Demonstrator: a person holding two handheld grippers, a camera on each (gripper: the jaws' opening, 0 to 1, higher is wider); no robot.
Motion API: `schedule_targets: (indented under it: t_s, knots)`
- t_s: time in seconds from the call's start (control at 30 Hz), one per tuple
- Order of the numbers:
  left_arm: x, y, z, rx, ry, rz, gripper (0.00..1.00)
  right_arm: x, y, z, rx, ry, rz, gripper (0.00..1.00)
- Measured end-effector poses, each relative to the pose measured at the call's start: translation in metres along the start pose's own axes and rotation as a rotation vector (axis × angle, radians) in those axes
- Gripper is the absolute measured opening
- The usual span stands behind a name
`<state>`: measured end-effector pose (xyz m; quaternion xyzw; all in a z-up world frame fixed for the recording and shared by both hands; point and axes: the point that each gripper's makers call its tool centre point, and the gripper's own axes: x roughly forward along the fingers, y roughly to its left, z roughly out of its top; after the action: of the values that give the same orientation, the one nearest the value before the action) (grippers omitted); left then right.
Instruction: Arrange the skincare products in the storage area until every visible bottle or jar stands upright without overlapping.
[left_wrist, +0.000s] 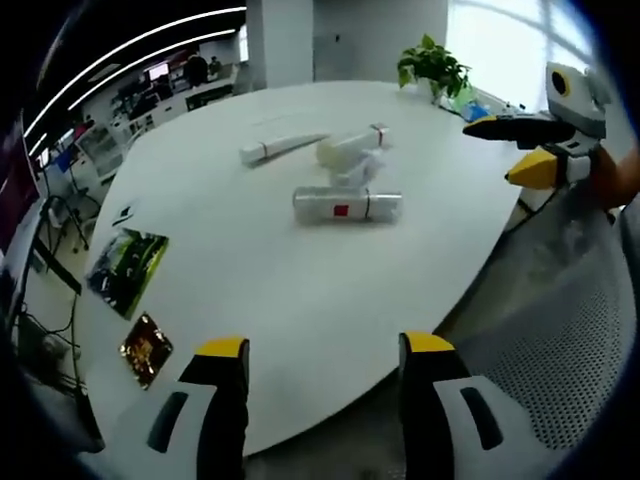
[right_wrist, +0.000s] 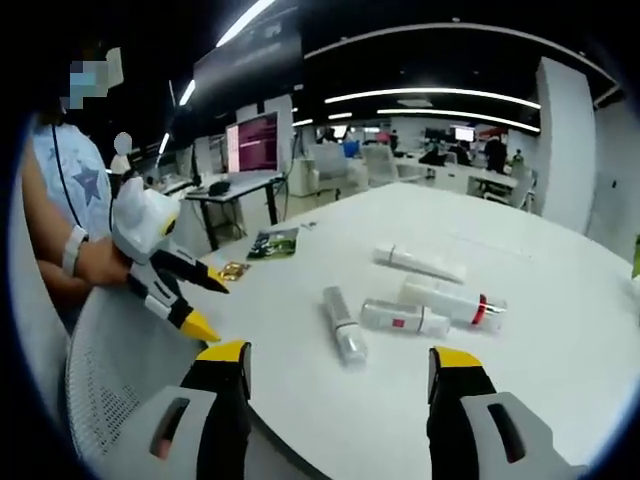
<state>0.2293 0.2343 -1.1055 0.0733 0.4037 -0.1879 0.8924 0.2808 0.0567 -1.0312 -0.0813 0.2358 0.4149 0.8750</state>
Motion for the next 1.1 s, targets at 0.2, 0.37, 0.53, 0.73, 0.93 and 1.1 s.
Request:
schedule_targets:
  t_s: [0.2,0.37,0.53,0.73,0.93,1.1]
  knots:
    - [0.0,-0.005,0.002,0.011,-0.009,-0.022,0.56,0.003,-0.013,-0.01,-0.007,0.05,-0.066,0.77]
    - [-0.003,-0.007,0.008,-0.002,-0.052,-0.035,0.55,0.001,-0.017,-0.012,-0.05,0.054,-0.104,0.77]
    - [-0.004,-0.006,0.012,0.006,-0.069,-0.025,0.54,-0.002,-0.027,-0.013,-0.057,0.056,-0.153,0.76]
    - [-0.002,-0.01,0.007,0.026,-0.041,-0.036,0.54,0.0,-0.024,-0.014,-0.066,0.071,-0.146,0.76]
    - [-0.001,-0.01,0.008,0.042,-0.045,-0.033,0.56,-0.004,-0.027,-0.006,-0.053,0.033,-0.152,0.75]
    - [-0.006,-0.005,0.014,0.038,-0.085,-0.017,0.54,-0.008,-0.018,0.007,-0.067,-0.039,-0.12,0.74]
